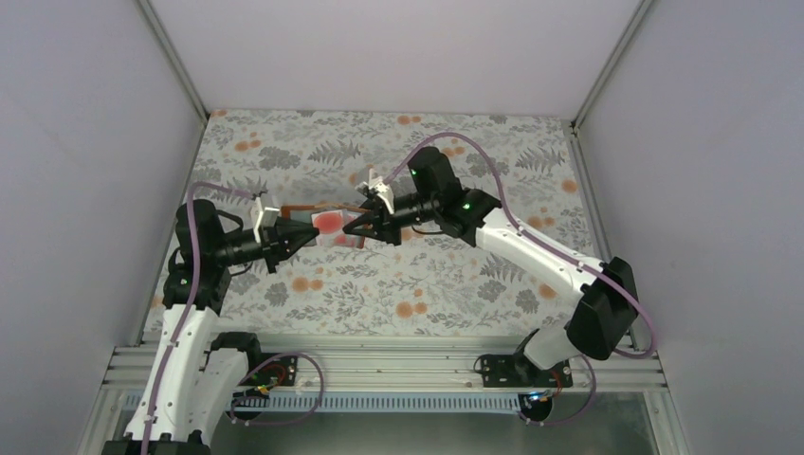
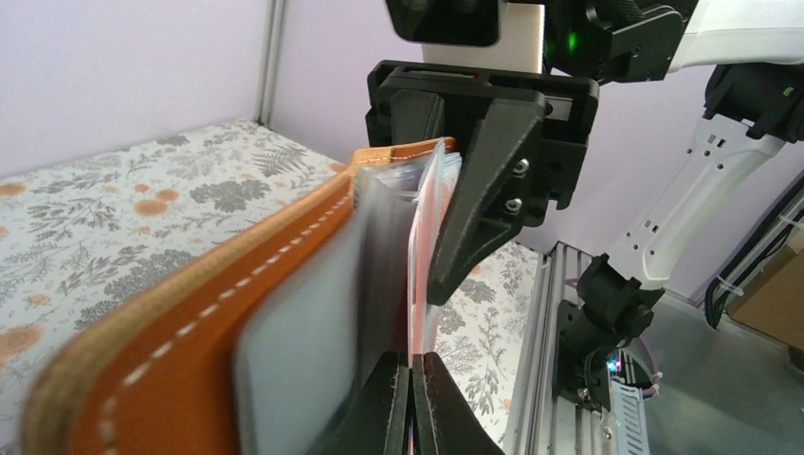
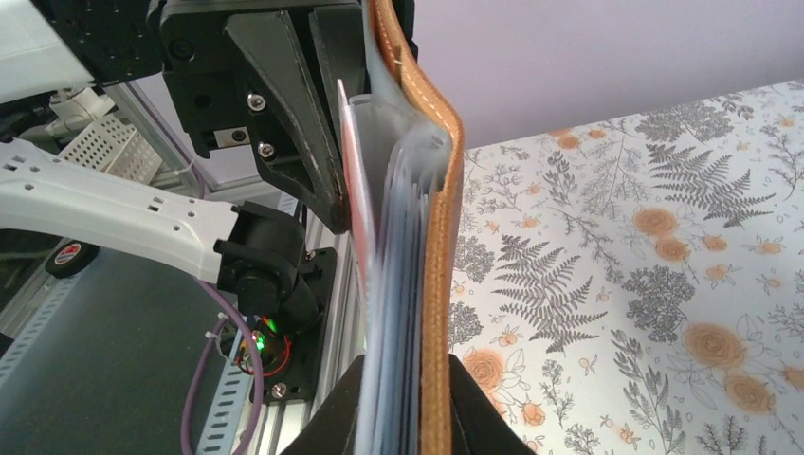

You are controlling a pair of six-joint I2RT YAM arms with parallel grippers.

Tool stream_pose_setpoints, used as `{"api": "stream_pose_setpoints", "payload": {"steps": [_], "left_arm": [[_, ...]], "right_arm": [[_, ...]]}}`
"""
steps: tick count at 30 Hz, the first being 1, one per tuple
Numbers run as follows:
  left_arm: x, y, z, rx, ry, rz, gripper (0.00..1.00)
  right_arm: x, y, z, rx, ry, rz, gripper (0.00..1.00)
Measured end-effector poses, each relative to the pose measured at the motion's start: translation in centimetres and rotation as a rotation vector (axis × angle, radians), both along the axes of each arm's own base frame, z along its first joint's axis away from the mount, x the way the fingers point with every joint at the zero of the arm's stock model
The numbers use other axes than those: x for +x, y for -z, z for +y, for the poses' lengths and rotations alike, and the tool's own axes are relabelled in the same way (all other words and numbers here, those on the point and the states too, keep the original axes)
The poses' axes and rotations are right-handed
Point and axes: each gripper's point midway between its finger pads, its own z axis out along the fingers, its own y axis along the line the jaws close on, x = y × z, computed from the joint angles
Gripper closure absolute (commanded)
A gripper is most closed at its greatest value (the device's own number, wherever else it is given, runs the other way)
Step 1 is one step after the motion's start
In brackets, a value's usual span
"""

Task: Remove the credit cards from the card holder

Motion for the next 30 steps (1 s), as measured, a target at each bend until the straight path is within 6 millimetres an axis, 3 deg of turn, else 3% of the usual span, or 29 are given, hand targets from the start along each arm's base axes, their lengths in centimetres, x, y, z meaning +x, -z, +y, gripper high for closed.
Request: {"api": "stream_pose_setpoints", "payload": {"steps": [2,15,18,25,30], "left_arm": [[0.0,0.0,0.0,0.000,0.003,-0.001,0.98],[0.5,0.1,0.3,0.006,-0.028,0.001,0.98],[0.8,0.2,0.5,0.012,-0.051,0.003,0.98],[1.6,0.6,0.9,0.024,-0.103,0.023,0.98],[3.2,2.0,1.5,0.041,-0.176,0.101,0.97]], "right_arm": [[0.2,0.1,-0.2,-0.001,0.001,-0.003,0.96],[1.3,0.0,-2.3,-0.030,0.075,-0.017,0.96],[2.5,0.2,-3.1,-0.049,0.149,-0.028,0.96],[6.7,1.7,-7.9,-0.099,0.428,0.004,0.96],[9.7,1.6,-10.5,-0.106,0.606,0.027,0.96]]}}
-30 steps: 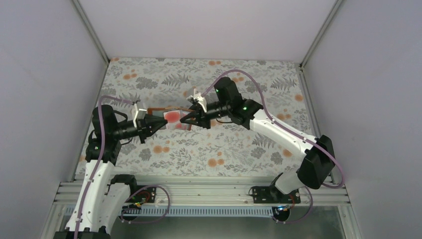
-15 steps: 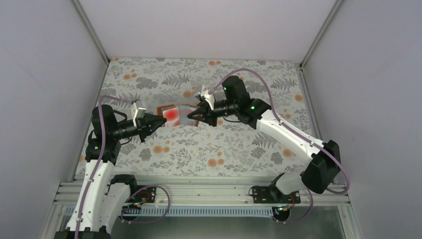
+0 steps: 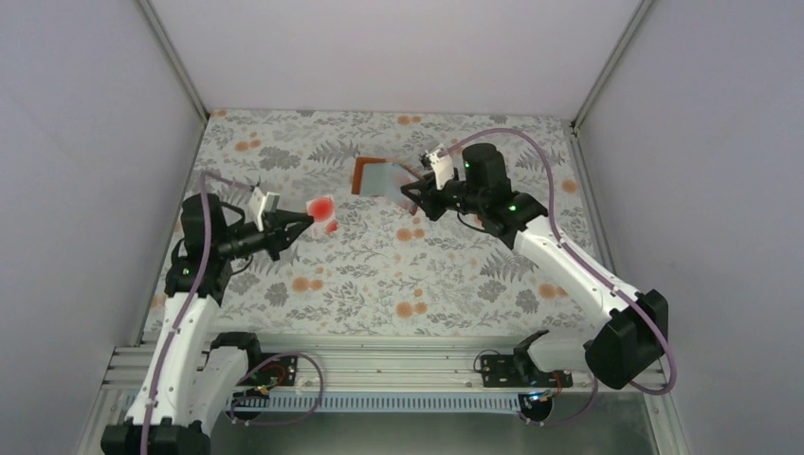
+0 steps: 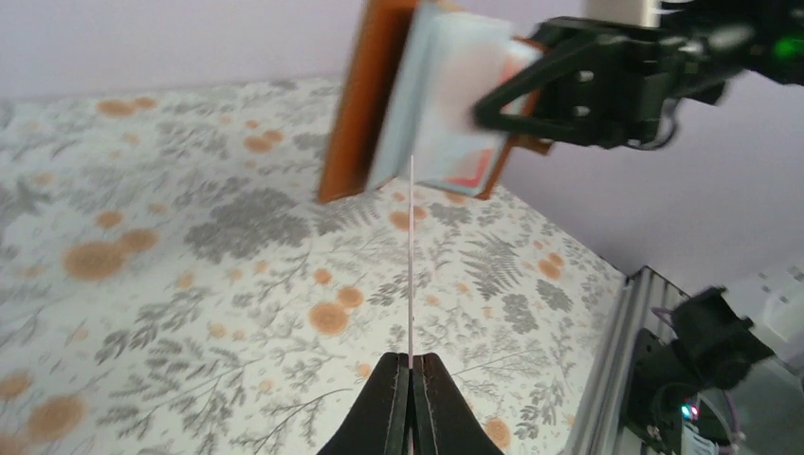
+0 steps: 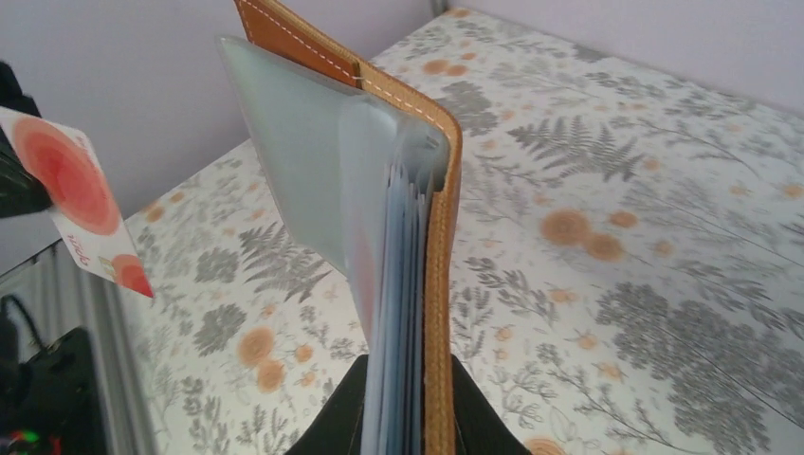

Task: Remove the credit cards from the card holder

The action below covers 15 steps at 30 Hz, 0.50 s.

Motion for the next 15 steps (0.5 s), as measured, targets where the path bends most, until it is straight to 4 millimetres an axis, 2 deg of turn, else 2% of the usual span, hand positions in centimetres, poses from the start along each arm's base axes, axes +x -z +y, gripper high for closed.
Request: {"api": "stream_pose_setpoints", "payload": {"steps": [3,5,7,8,10,13,15], "left_arm": [[2.1,1.4,0.7,0.026,-0.062,0.131,0.98],[4.4,1.3,1.1,0.058,-0.093,0.247,0.98],[7.9,0.2,1.7,0.095,-0.122,0.318,0.98],[10.3,-0.5,2.2,0.118,-0.149,0.328,0.98],[13.4,-0.6,3.2,0.158,-0.199,0.337,0.98],[16.0,1.3,4.1,0.188,-0.231,0.401,0.98],[16.8,4.3,4.0,0.195,-0.219,0.482,0.98]], "right_arm": [[1.0,0.1,-0.9,-0.002,0.063,0.012,0.96],[1.4,0.1,-1.3,-0.003,0.092,0.018,0.96],[1.7,0.2,-1.6,-0.005,0.113,0.023,0.96],[1.7,0.2,-1.6,-0.005,0.117,0.025,0.96],[1.8,0.3,-1.7,-0.005,0.126,0.031,0.96],[1.7,0.5,-1.9,-0.014,0.136,0.044,0.96],[1.6,0.7,-2.1,-0.027,0.143,0.055,0.96]]}}
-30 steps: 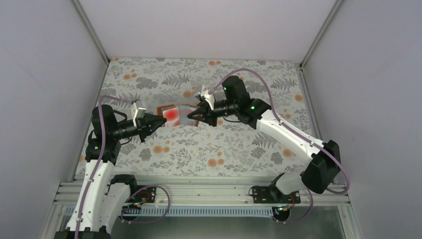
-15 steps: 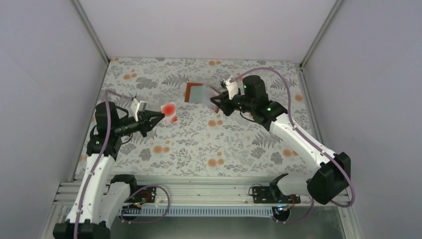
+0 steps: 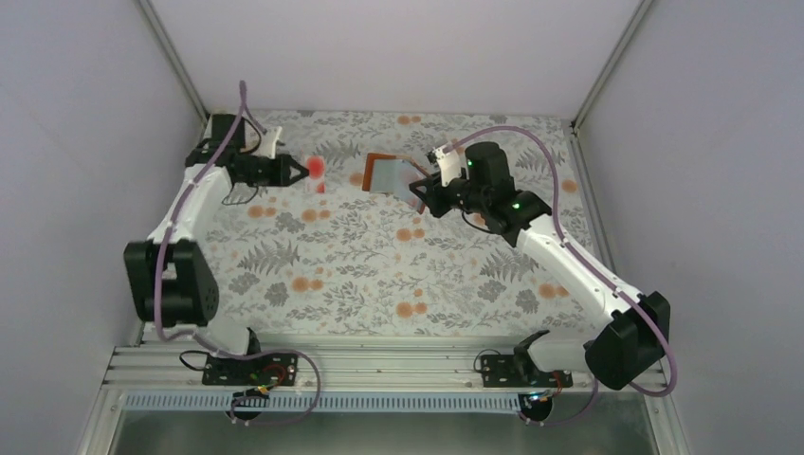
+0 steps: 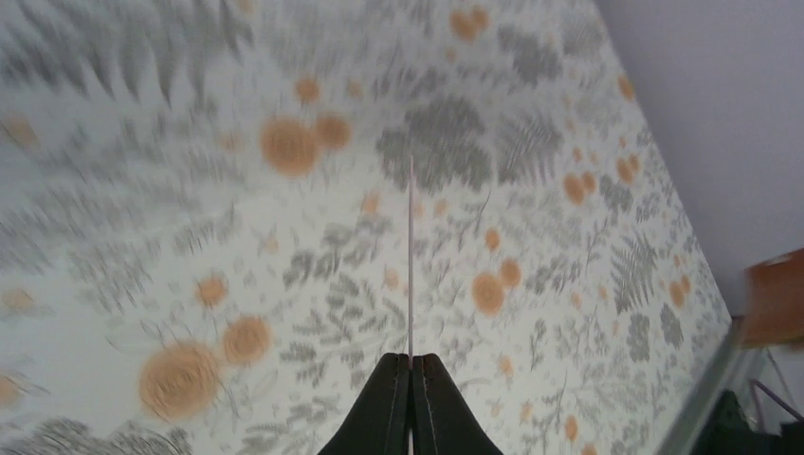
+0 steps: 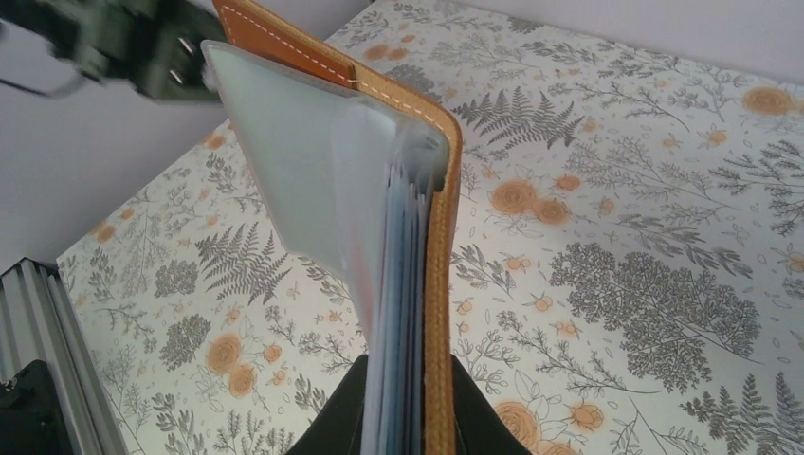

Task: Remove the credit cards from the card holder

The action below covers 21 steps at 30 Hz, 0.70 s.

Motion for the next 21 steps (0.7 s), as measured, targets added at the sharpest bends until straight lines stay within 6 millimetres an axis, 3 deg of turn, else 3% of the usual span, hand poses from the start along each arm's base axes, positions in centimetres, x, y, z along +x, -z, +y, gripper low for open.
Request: {"api": "stream_pose_setpoints", "payload": {"steps": [3,7,16,21], "left_arm": [[-0.2,5.7,-0.4,-0.033,0.018,0.166,0.98],[-2.3,12.9,-0.9,-0.076,0.029,0.388,0.97],[-2.0,19.0,-1.7,-0.143,0.048,0.525,0.97],[-2.1,21.4,-1.3,-0.118,0.017,0.576,0.51]], "right_arm": [[0.0,-0.4,-0.1,-0.003,0.008,0.003,0.96],[-0.1,-0.5,-0.1,0.011,0.017,0.019,0.96],[0.5,1.0,0.5,0.021,0.028,0.093,0.96],[1.1,1.9,1.2,0.015,0.014,0.126,0.96]]}}
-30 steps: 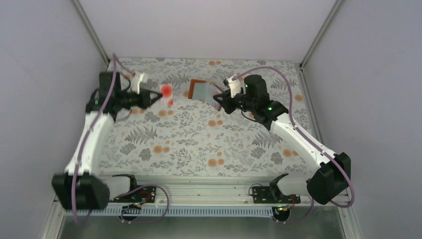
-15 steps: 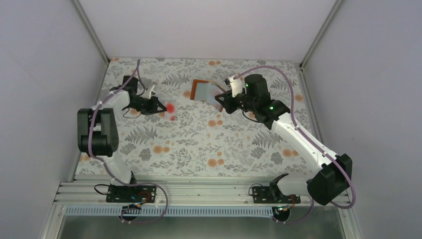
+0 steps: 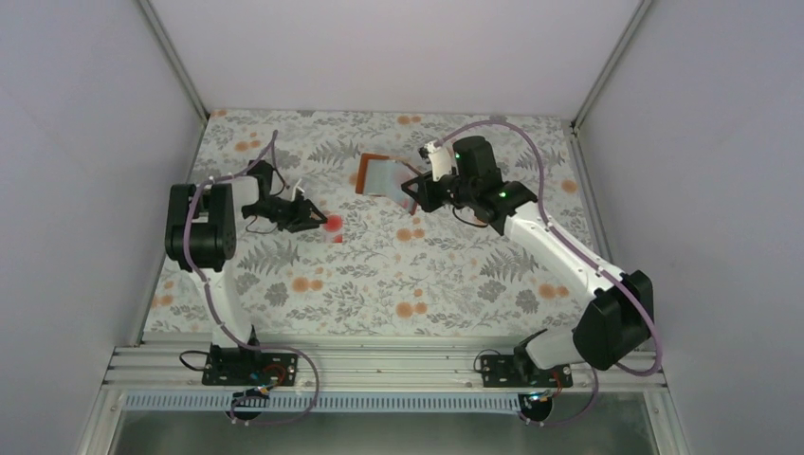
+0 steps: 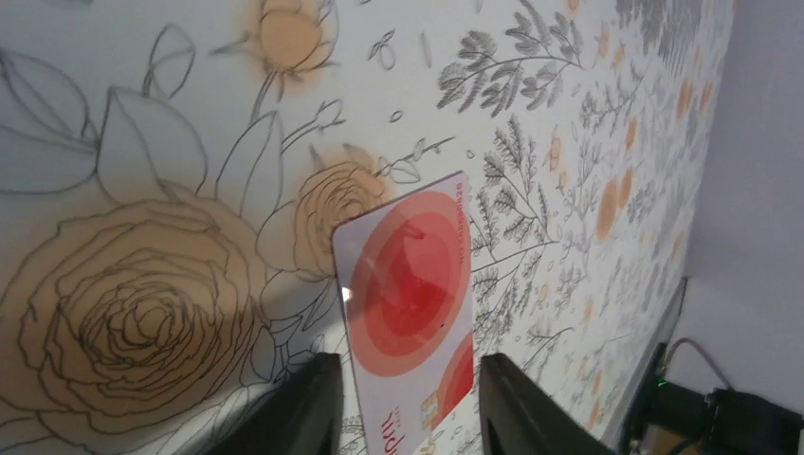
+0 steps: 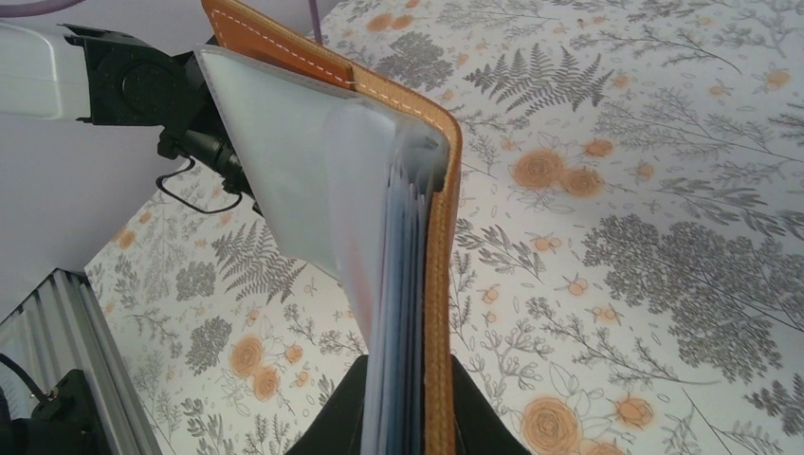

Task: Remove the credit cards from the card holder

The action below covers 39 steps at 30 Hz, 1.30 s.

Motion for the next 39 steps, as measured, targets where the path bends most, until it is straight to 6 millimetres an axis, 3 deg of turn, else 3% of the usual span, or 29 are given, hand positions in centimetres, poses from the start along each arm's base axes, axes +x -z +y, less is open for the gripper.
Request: {"api": "stream_pose_setpoints", "payload": {"steps": [3,9,11,12,13,15,18,20,22,27,33,36,39], "left_arm": [[0.5,-1.0,0.1,0.016,-0.008,-0.028,0.37],[1.6,-3.1,2.0,0.159,-0.025,-0.147,0.33],[2.1,-5.3,2.2,0.172,-0.016,-0.225,0.19],[2.4,-6.8,2.1,0.172,-0.004,-0.280,0.03],[2.8,-8.8,1.8,0.163,0.019,-0.354,0.00],[3.1,-13.1,1.0,0.135,0.073,-0.504,0.00],[2.1,-20.5,-0.9,0.067,0.208,-0.751,0.00],[0.9,-23.7,-1.8,0.038,0.283,-0.851,0.00],[-0.3,-25.6,-2.4,0.021,0.359,-0.911,0.00],[-3.9,-26.4,-3.7,-0.021,0.493,-0.927,0.00],[-9.5,-27.8,-8.3,-0.043,0.615,-1.023,0.00],[-8.9,-29.0,-8.6,-0.004,0.587,-1.074,0.00],[-7.4,-28.8,-8.4,0.039,0.551,-1.078,0.01]], "right_arm": [[0.3,-0.1,0.6,0.011,-0.021,0.009,0.96],[-0.3,-1.0,1.3,0.035,-0.075,0.011,0.96],[-0.5,-1.3,1.6,0.041,-0.097,0.011,0.96],[-0.8,-1.5,1.7,0.045,-0.113,0.010,0.96],[-1.0,-1.7,1.8,0.048,-0.127,0.010,0.96],[-1.5,-1.8,2.1,0.057,-0.155,0.015,0.96],[-1.9,-1.8,2.2,0.061,-0.175,0.027,0.96],[-2.0,-1.8,2.1,0.061,-0.175,0.033,0.96],[-2.1,-1.9,2.1,0.061,-0.173,0.038,0.96],[-2.5,-2.0,2.2,0.065,-0.166,0.056,0.96],[-4.2,-3.4,3.1,0.096,-0.208,0.044,0.96],[-5.6,-4.1,3.9,0.112,-0.258,0.039,0.96],[-6.5,-4.3,4.5,0.122,-0.298,0.039,0.96]]}}
